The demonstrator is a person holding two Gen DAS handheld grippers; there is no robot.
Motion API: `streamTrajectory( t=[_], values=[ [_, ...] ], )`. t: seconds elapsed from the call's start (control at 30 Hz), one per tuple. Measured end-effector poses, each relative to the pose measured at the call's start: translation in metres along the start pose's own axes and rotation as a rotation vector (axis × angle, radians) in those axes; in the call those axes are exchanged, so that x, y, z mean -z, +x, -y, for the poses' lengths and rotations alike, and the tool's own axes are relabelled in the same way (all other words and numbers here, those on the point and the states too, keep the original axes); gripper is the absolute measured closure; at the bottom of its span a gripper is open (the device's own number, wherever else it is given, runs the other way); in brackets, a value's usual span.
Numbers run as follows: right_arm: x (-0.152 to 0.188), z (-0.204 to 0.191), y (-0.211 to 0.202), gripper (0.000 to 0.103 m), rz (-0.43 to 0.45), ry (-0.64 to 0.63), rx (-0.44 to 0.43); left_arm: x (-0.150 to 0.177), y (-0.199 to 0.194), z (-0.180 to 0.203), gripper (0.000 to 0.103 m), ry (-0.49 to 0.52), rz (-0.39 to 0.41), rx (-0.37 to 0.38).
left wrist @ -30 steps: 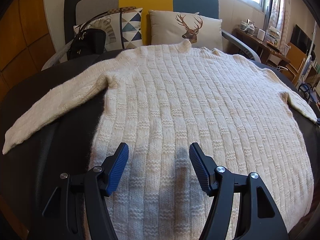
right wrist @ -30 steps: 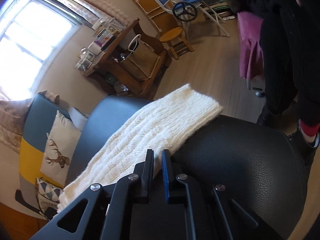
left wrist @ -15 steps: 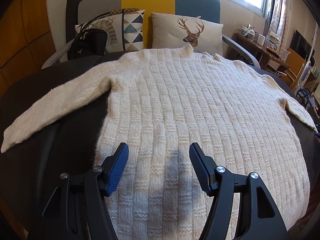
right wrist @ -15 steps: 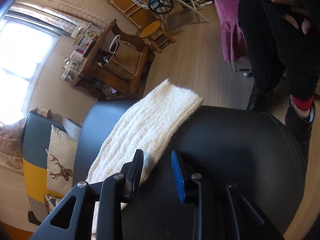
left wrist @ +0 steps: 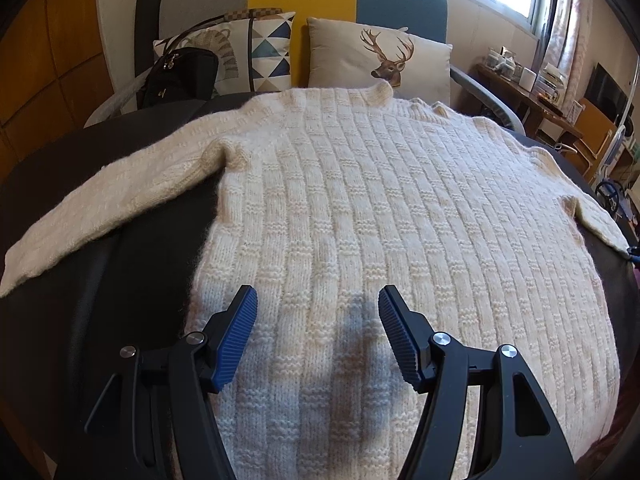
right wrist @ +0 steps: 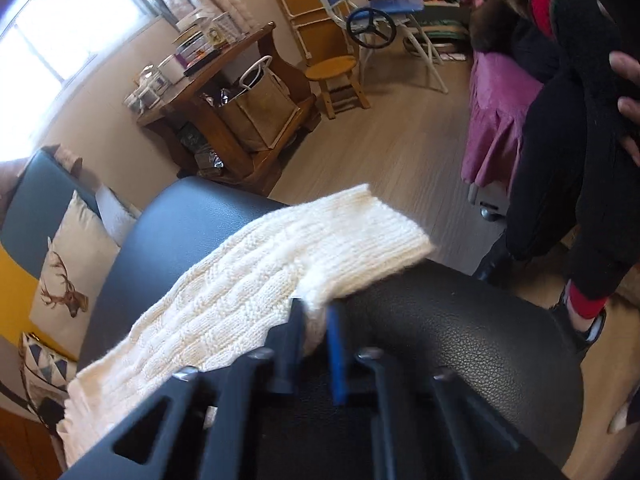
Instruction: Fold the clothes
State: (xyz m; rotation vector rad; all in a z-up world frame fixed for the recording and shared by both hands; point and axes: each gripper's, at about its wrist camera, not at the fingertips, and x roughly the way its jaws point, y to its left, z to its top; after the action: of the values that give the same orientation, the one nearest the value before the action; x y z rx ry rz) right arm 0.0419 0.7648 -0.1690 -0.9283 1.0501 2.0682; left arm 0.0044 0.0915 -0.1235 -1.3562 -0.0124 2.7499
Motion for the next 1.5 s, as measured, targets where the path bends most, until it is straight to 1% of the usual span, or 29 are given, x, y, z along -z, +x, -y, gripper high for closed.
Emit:
streamTrajectory(
  t=[0.07,0.13,0.2,0.27,0.3,0.37,0.5,0.57,0.63,0.73,0.8,0.83,0.87,0.93,0.97,1.0,1.03,1.07,1.1,1.13,1.23,1.27,1.3,1.37,1.4,1.43,1.47,1.5],
  values=[
    [0.002,-0.005,-0.001,0.095,0.008,-0.043,0.002,0.0,-0.001,0.002,0.037,0.01,0.004,-0.004],
    [0.003,-0.005,-0.004,0.095,0.016,-0.031,-0.038,0.0,-0.003,0.003,0.037,0.013,0.007,-0.004],
    [0.001,-0.007,-0.013,0.096,0.041,-0.012,-0.118,-0.001,-0.004,0.004,0.037,0.014,0.008,0.0],
    [-0.002,-0.014,-0.022,0.096,0.054,0.0,-0.217,-0.002,-0.006,0.005,0.037,0.015,0.016,-0.001],
    [-0.004,-0.019,-0.026,0.096,0.058,0.001,-0.266,-0.002,-0.006,0.006,0.037,0.013,0.016,0.003],
    [-0.007,-0.04,-0.035,0.096,0.065,-0.03,-0.329,-0.004,-0.005,0.007,0.037,0.006,0.009,0.014],
    [-0.006,-0.101,-0.057,0.096,0.064,-0.126,-0.511,-0.004,-0.01,0.01,0.037,0.012,0.024,0.021],
    [0.001,-0.142,-0.071,0.096,0.062,-0.21,-0.589,-0.004,-0.011,0.01,0.037,0.016,0.027,0.024],
    [0.012,-0.187,-0.083,0.096,0.041,-0.282,-0.674,-0.005,-0.011,0.008,0.037,0.014,0.027,0.022],
    [0.039,-0.253,-0.098,0.096,0.019,-0.422,-0.747,-0.008,-0.015,0.0,0.037,-0.022,0.034,0.028],
    [0.058,-0.281,-0.105,0.096,0.009,-0.49,-0.767,-0.009,-0.018,-0.007,0.037,-0.046,0.047,0.039],
    [0.066,-0.288,-0.107,0.096,0.008,-0.512,-0.764,-0.01,-0.02,-0.01,0.037,-0.053,0.054,0.04],
    [0.069,-0.286,-0.105,0.095,0.003,-0.501,-0.743,-0.01,-0.021,-0.014,0.037,-0.057,0.06,0.041],
    [0.068,-0.27,-0.093,0.078,-0.019,-0.46,-0.674,-0.009,-0.023,-0.02,0.037,-0.06,0.07,0.043],
    [0.065,-0.258,-0.088,0.078,-0.008,-0.46,-0.604,-0.009,-0.022,-0.023,0.037,-0.062,0.067,0.047],
    [0.062,-0.248,-0.082,0.075,0.008,-0.494,-0.509,-0.009,-0.019,-0.025,0.037,-0.064,0.06,0.05],
    [0.06,-0.238,-0.076,0.068,0.027,-0.552,-0.393,-0.008,-0.016,-0.027,0.037,-0.069,0.054,0.052],
    [0.058,-0.228,-0.069,0.066,0.042,-0.609,-0.279,-0.008,-0.014,-0.029,0.037,-0.075,0.049,0.052],
    [0.056,-0.22,-0.06,0.065,0.04,-0.666,-0.18,-0.007,-0.011,-0.03,0.037,-0.082,0.045,0.055],
    [0.054,-0.21,-0.05,0.064,0.019,-0.707,-0.106,-0.007,-0.009,-0.03,0.037,-0.088,0.039,0.054],
    [0.046,-0.191,-0.02,0.064,-0.061,-0.753,-0.007,-0.008,-0.003,-0.027,0.037,-0.101,0.024,0.05],
    [0.044,-0.187,-0.011,0.064,-0.07,-0.762,0.016,-0.009,-0.002,-0.026,0.037,-0.103,0.02,0.049],
    [0.042,-0.186,-0.003,0.062,-0.08,-0.777,0.026,-0.009,-0.002,-0.023,0.037,-0.101,0.016,0.047],
    [0.041,-0.187,0.015,0.062,-0.121,-0.795,0.036,-0.01,-0.001,-0.018,0.037,-0.088,0.011,0.042],
    [0.041,-0.188,0.024,0.06,-0.142,-0.807,0.044,-0.011,-0.002,-0.015,0.037,-0.077,0.012,0.038],
    [0.042,-0.189,0.033,0.054,-0.163,-0.819,0.053,-0.012,-0.002,-0.012,0.037,-0.066,0.013,0.034],
    [0.042,-0.19,0.041,0.05,-0.181,-0.833,0.066,-0.013,-0.002,-0.009,0.037,-0.057,0.012,0.031],
    [0.043,-0.192,0.049,0.045,-0.191,-0.851,0.093,-0.013,-0.002,-0.007,0.037,-0.049,0.01,0.03]
  ],
)
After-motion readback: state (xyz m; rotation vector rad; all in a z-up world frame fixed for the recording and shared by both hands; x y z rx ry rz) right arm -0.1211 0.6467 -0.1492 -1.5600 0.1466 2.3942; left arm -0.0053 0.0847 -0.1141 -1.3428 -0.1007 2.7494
